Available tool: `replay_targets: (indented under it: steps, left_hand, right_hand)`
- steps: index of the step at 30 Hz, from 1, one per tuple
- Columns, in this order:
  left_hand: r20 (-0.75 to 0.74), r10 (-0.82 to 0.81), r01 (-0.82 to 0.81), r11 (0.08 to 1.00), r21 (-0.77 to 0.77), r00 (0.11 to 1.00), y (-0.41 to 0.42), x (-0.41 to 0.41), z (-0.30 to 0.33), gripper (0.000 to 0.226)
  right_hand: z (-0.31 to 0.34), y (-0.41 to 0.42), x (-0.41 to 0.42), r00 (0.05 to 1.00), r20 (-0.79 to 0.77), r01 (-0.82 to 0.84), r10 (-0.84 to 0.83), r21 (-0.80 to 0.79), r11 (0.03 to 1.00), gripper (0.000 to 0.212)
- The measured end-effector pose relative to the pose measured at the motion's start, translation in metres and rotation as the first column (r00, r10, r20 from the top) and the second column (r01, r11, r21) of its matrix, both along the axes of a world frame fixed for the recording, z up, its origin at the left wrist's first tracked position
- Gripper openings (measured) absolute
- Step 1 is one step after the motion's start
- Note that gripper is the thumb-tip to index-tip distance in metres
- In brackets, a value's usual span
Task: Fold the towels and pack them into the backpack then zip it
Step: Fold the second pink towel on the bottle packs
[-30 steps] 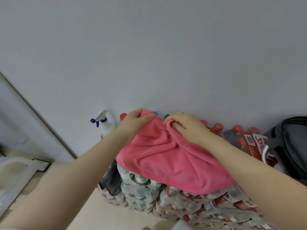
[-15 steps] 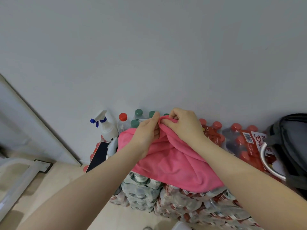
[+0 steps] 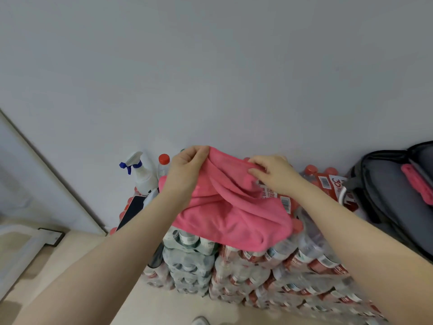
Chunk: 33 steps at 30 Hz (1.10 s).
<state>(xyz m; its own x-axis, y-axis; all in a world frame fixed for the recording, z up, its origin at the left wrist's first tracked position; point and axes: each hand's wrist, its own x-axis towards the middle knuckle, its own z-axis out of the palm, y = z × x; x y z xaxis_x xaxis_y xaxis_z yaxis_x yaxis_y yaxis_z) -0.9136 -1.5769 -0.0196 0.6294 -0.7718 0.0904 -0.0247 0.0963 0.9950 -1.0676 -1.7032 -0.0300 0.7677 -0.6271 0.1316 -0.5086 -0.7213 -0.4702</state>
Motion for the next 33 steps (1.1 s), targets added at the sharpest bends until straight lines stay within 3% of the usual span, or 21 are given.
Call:
replay_targets:
  steps: [4,7,10,14,16,20,24,29,33]
  left_hand:
    - [-0.033,-0.019,0.019,1.0,-0.005,0.999,0.029,-0.027,0.003,0.019]
    - [-0.03,-0.01,0.01,1.0,-0.015,1.0,0.053,-0.055,0.003,0.019]
    - [-0.028,-0.001,0.0,1.0,-0.011,1.0,0.084,-0.079,-0.001,0.024]
    - [-0.212,0.061,-0.086,0.99,-0.11,0.975,0.123,-0.096,0.003,0.031]
    - [-0.201,0.123,-0.144,0.985,-0.094,0.972,0.142,-0.1,0.001,0.028]
    - [-0.138,0.162,-0.169,0.985,-0.041,0.977,0.17,-0.107,-0.006,0.027]
    - [0.09,0.206,-0.212,0.974,0.075,0.975,0.175,-0.097,-0.014,0.019]
    - [0.395,0.079,-0.198,0.942,0.271,0.915,0.169,-0.072,-0.034,0.015]
    - [0.527,-0.018,-0.198,0.915,0.351,0.85,0.137,-0.046,-0.038,0.017]
  right_hand:
    - [-0.006,0.015,-0.049,0.969,-0.233,0.049,-0.079,-0.132,0.99,0.024]
    - [-0.008,0.039,-0.093,0.915,-0.387,0.021,-0.115,-0.237,0.971,0.014]
    - [-0.007,0.067,-0.13,0.924,-0.357,0.002,-0.135,-0.35,0.937,0.017]
    - [-0.012,0.097,-0.167,0.933,-0.27,0.078,-0.24,-0.498,0.864,0.02]
    - [-0.016,0.114,-0.179,0.942,-0.233,0.08,-0.242,-0.544,0.835,0.006]
    - [-0.016,0.136,-0.189,0.944,-0.154,0.119,-0.29,-0.662,0.74,0.017]
    - [-0.007,0.141,-0.191,0.921,-0.034,0.284,-0.387,-0.622,0.73,0.007]
    - [-0.017,0.12,-0.182,0.893,-0.058,0.372,-0.446,-0.463,0.805,0.027]
    - [-0.028,0.089,-0.162,0.896,0.001,0.438,-0.444,-0.173,0.882,0.024]
